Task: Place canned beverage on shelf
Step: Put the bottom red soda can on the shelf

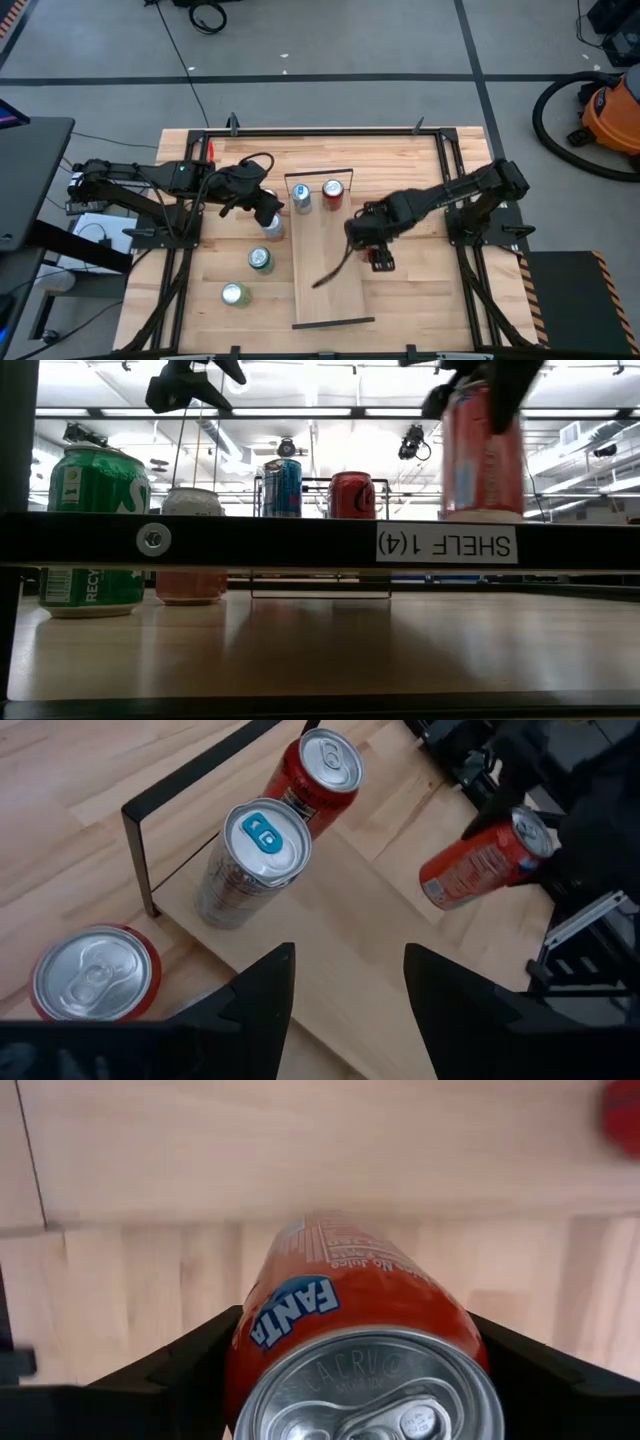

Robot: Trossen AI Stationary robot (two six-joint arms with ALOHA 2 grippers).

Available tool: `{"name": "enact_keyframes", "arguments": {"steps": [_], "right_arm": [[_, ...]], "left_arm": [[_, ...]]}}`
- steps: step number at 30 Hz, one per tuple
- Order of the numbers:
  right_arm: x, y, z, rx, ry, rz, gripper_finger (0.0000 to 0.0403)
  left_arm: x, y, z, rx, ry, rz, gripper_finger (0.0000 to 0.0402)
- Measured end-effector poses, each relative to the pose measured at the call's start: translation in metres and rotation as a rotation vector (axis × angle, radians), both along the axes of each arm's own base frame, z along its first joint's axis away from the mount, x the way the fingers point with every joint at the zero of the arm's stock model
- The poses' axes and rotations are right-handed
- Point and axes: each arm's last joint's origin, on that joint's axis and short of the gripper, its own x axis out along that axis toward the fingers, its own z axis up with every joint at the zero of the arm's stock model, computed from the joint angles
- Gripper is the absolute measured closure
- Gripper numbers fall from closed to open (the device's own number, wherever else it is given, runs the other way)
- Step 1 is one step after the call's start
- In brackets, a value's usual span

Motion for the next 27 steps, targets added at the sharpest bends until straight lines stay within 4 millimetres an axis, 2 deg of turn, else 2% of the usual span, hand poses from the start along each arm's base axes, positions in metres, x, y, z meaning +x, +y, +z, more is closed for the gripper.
{"name": "enact_keyframes", "arguments": {"steps": [9, 15, 23, 27], "right_arm": [[0.016, -0.031, 0.009, 0.019, -0.056, -0.042, 0.008], [0.039, -0.04, 0.014, 0.008, -0.095, -0.01, 0.008], [0.069, -0.049, 0.001, -0.035, -0.031, 0.027, 0.008], [0.076, -0.055, -0.006, -0.073, 0.0, 0.024, 0.008]], "left_arm": [[0.0, 0.0, 0.0, 0.007, 0.002, -0.006, 0.0203], [0.0, 0.0, 0.0, 0.003, 0.006, -0.013, 0.0203], [-0.001, -0.001, -0.001, 0.002, 0.014, -0.052, 0.0203], [-0.006, -0.001, 0.001, -0.007, 0.017, -0.062, 0.0203]]}}
